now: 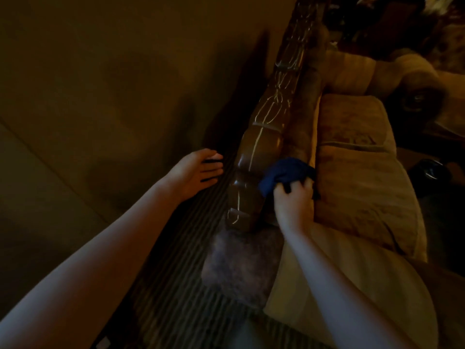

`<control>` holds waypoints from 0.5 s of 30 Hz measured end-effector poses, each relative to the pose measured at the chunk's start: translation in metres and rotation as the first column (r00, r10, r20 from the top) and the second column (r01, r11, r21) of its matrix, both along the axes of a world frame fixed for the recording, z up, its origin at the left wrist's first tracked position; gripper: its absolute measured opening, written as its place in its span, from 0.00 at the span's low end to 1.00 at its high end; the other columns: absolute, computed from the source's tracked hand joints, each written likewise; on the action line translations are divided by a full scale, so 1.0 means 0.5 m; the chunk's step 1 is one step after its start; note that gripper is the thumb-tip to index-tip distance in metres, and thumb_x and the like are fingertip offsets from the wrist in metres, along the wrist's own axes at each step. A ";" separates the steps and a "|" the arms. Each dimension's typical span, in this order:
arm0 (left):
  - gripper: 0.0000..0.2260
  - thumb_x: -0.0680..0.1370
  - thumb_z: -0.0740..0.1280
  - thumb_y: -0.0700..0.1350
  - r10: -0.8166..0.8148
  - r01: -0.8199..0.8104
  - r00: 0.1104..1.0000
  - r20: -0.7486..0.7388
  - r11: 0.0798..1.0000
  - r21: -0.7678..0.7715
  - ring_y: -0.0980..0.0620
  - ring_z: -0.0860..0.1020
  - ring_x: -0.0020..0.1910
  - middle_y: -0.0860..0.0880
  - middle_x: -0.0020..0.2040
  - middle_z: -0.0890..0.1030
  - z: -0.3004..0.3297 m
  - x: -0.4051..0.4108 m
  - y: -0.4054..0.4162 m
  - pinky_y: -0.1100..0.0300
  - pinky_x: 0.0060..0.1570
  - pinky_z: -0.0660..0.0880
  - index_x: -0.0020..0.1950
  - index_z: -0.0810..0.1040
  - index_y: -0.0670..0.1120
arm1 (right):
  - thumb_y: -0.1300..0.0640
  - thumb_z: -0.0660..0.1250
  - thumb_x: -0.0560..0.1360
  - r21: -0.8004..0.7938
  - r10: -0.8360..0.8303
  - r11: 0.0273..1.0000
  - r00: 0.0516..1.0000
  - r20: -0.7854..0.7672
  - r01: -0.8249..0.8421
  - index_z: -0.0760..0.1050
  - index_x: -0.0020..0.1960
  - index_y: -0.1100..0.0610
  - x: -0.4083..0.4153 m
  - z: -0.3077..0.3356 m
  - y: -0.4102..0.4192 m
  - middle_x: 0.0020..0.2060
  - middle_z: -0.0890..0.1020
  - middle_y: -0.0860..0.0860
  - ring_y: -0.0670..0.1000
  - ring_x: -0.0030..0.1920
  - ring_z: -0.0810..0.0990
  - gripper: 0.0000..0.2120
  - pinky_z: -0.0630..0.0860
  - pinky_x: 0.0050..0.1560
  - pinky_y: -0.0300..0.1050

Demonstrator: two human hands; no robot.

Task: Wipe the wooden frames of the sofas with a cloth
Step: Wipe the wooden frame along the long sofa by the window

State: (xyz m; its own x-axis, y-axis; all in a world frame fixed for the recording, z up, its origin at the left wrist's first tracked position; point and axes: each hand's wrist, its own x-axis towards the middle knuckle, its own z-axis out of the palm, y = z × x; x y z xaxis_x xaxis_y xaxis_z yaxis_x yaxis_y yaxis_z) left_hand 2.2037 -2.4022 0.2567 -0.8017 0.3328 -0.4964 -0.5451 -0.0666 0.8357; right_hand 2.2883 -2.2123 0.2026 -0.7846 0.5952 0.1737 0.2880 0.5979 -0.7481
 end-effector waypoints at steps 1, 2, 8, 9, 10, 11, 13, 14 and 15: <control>0.10 0.80 0.60 0.48 -0.008 0.008 1.000 0.002 1.000 -0.008 0.48 0.76 0.58 0.44 0.59 0.77 -0.009 -0.027 0.001 0.54 0.56 0.72 0.57 0.76 0.47 | 0.55 0.68 0.73 0.162 0.036 0.986 0.999 0.017 -0.038 0.78 0.58 0.60 -0.024 -0.011 -0.004 0.64 0.70 0.58 0.59 0.61 0.70 0.16 0.67 0.61 0.50; 0.10 0.80 0.61 0.48 -0.009 0.009 1.000 0.003 1.000 -0.017 0.48 0.76 0.57 0.44 0.59 0.77 -0.016 -0.053 0.004 0.54 0.54 0.72 0.57 0.76 0.47 | 0.55 0.72 0.70 0.290 0.073 0.954 0.997 0.015 -0.074 0.79 0.55 0.60 -0.054 -0.024 -0.007 0.61 0.72 0.59 0.60 0.60 0.71 0.15 0.68 0.60 0.53; 0.07 0.79 0.62 0.45 -0.025 0.023 0.999 -0.024 0.996 -0.085 0.47 0.76 0.57 0.44 0.55 0.76 -0.017 -0.236 0.047 0.52 0.60 0.71 0.55 0.76 0.47 | 0.50 0.73 0.66 0.477 0.116 0.871 0.992 0.041 -0.122 0.77 0.52 0.52 -0.261 -0.056 -0.010 0.60 0.72 0.54 0.55 0.62 0.66 0.16 0.66 0.64 0.61; 0.06 0.80 0.61 0.45 -0.032 0.029 0.999 -0.029 0.995 -0.097 0.47 0.76 0.56 0.44 0.54 0.76 -0.011 -0.269 0.060 0.52 0.61 0.71 0.54 0.76 0.47 | 0.48 0.71 0.68 0.481 0.104 0.869 0.994 0.041 -0.111 0.75 0.55 0.50 -0.307 -0.043 -0.001 0.63 0.71 0.53 0.55 0.63 0.65 0.17 0.64 0.65 0.61; 0.06 0.80 0.60 0.45 -0.038 0.033 0.999 -0.039 0.992 -0.119 0.47 0.76 0.55 0.45 0.52 0.76 -0.008 -0.302 0.073 0.52 0.61 0.71 0.53 0.76 0.47 | 0.46 0.69 0.70 0.459 0.089 0.882 0.994 0.066 -0.110 0.72 0.59 0.49 -0.360 -0.028 0.013 0.66 0.68 0.53 0.55 0.65 0.63 0.19 0.61 0.67 0.60; 0.06 0.80 0.60 0.45 -0.043 0.033 0.997 -0.061 0.989 -0.146 0.48 0.76 0.54 0.45 0.51 0.76 -0.002 -0.331 0.088 0.52 0.60 0.71 0.52 0.76 0.48 | 0.45 0.67 0.71 0.422 0.074 0.899 0.990 0.118 -0.118 0.69 0.63 0.47 -0.419 -0.009 0.030 0.70 0.64 0.52 0.55 0.68 0.61 0.22 0.58 0.69 0.60; 0.05 0.80 0.61 0.45 -0.061 0.036 0.991 -0.121 0.979 -0.199 0.49 0.76 0.53 0.45 0.51 0.76 0.006 -0.386 0.120 0.53 0.59 0.71 0.51 0.76 0.48 | 0.43 0.64 0.74 0.405 0.061 0.901 0.969 0.241 -0.157 0.62 0.70 0.46 -0.532 0.019 0.066 0.74 0.56 0.53 0.56 0.73 0.54 0.27 0.53 0.71 0.60; 0.05 0.80 0.61 0.45 -0.077 0.043 0.986 -0.149 0.975 -0.219 0.49 0.76 0.54 0.45 0.52 0.76 0.007 -0.407 0.134 0.54 0.58 0.72 0.51 0.76 0.48 | 0.43 0.63 0.74 0.419 0.063 0.889 0.957 0.283 -0.183 0.60 0.72 0.47 -0.578 0.026 0.079 0.75 0.54 0.53 0.56 0.74 0.51 0.29 0.51 0.71 0.61; 0.06 0.80 0.61 0.44 -0.097 0.055 0.980 -0.173 0.971 -0.233 0.49 0.76 0.54 0.45 0.52 0.76 0.007 -0.426 0.147 0.54 0.58 0.72 0.53 0.76 0.48 | 0.43 0.63 0.75 0.416 0.062 0.888 0.947 0.316 -0.197 0.59 0.73 0.48 -0.615 0.031 0.091 0.75 0.53 0.54 0.57 0.75 0.50 0.29 0.51 0.71 0.61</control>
